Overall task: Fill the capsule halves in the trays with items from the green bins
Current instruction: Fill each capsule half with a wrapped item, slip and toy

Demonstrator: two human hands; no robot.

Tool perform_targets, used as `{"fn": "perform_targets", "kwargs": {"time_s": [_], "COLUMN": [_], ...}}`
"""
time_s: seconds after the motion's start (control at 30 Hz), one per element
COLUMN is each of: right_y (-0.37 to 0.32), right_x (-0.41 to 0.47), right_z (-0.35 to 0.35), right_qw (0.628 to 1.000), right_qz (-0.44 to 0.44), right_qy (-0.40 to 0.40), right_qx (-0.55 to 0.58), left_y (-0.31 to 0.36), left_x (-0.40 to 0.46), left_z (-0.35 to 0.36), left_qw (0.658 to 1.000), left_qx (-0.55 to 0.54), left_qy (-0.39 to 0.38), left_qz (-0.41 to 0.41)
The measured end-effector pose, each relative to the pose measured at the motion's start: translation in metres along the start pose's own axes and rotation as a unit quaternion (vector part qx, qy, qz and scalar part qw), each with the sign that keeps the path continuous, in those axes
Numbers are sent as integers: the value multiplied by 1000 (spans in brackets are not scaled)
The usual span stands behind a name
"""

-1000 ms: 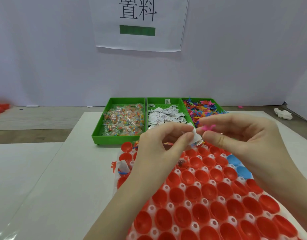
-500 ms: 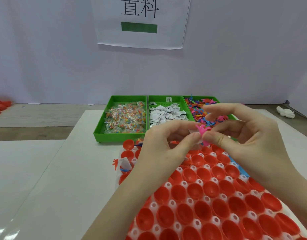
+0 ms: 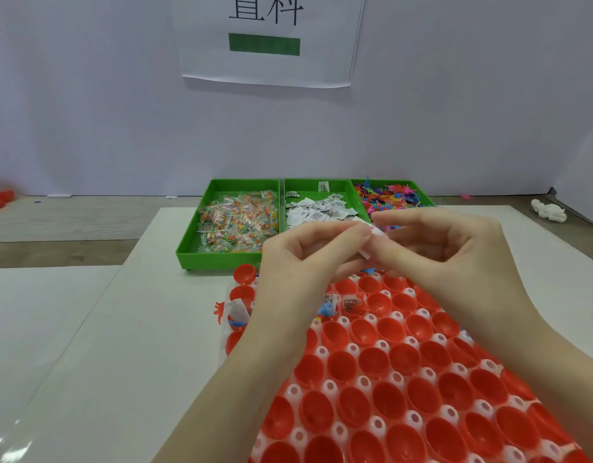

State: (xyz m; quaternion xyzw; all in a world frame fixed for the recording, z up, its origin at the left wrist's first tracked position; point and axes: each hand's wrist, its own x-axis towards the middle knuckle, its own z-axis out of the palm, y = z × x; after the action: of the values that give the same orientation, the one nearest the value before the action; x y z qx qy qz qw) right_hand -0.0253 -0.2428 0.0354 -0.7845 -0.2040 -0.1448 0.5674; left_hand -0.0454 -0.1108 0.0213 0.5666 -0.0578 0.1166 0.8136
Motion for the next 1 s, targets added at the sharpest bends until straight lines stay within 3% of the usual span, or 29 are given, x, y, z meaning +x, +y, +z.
{"fn": "perform_targets", "kwargs": {"time_s": [0.13, 0.47, 0.6, 0.77, 0.83, 0.93, 1.0], "right_y": [5, 16, 18, 39, 54, 72, 78], "right_x": [1, -1, 0, 9, 11, 10, 9], "right_z": [0, 2, -2, -17, -22, -23, -20], "right_qw": [995, 992, 993, 993, 986, 957, 945], "right_qz": [54, 18, 2, 51, 69, 80, 76], "right_qy": [-23, -27, -51, -97, -132, -196, -209], "right_qx": [81, 123, 111, 33, -68, -197, -242], "left_y": [0, -9, -8, -15, -19, -27, -29], "left_x": [1, -2, 1, 9, 10, 9, 8], "left_z": [2, 4, 2, -8, -13, -18, -18], "left_qw": [998, 997, 993, 984, 965, 899, 869], "left_qx": [-44, 30, 71, 163, 258, 434, 488], "left_qy": [15, -10, -19, 37, 7, -61, -82], "left_qz": [-44, -71, -89, -60, -39, -21, -17]}}
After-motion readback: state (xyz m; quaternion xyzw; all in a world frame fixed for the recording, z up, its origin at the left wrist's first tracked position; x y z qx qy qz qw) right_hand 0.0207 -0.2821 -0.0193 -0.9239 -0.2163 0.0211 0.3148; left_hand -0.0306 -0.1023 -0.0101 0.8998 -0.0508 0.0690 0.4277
